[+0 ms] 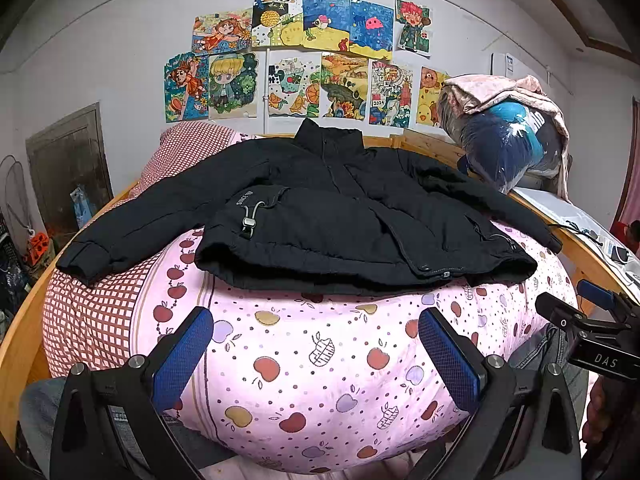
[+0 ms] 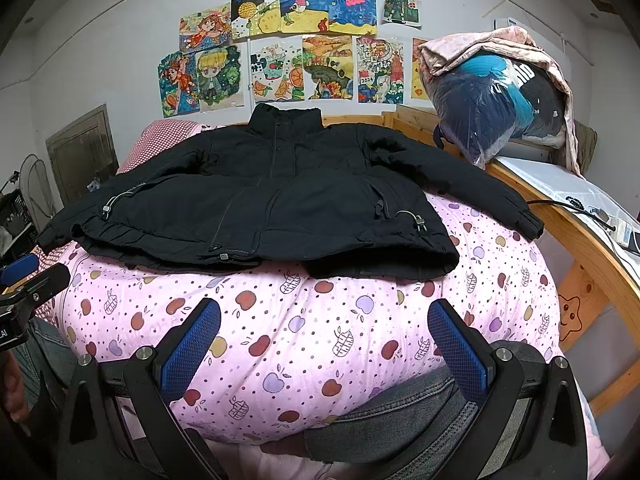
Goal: Fold large clothes
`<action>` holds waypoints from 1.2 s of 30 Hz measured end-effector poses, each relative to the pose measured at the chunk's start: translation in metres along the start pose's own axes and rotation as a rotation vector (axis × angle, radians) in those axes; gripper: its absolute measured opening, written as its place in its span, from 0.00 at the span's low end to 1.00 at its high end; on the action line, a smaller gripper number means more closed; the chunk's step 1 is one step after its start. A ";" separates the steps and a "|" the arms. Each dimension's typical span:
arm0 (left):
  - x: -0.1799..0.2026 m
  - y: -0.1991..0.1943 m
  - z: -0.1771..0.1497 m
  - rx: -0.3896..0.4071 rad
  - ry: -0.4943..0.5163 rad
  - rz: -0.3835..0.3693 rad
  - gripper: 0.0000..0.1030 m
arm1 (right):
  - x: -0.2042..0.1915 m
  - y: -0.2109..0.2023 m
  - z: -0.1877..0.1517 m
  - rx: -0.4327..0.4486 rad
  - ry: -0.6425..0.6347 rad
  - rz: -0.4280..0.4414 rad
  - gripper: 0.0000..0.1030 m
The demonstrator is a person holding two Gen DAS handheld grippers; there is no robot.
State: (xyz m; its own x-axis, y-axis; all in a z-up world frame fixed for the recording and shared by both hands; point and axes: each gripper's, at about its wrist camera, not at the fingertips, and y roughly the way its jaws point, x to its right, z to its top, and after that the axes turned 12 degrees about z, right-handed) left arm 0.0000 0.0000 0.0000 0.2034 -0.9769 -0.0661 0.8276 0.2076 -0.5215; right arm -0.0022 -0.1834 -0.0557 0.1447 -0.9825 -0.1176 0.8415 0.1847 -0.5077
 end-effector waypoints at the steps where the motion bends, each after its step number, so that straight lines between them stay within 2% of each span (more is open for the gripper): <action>1: 0.000 0.000 0.000 0.000 0.000 0.000 1.00 | 0.000 0.000 0.000 0.000 0.000 0.000 0.99; 36: 0.000 0.000 0.000 -0.003 0.002 0.000 1.00 | -0.004 0.006 -0.008 -0.003 -0.001 0.000 0.99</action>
State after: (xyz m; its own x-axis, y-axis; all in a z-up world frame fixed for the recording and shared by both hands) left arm 0.0002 0.0002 -0.0001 0.2020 -0.9771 -0.0674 0.8261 0.2070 -0.5242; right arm -0.0020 -0.1776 -0.0654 0.1456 -0.9824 -0.1170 0.8396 0.1852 -0.5106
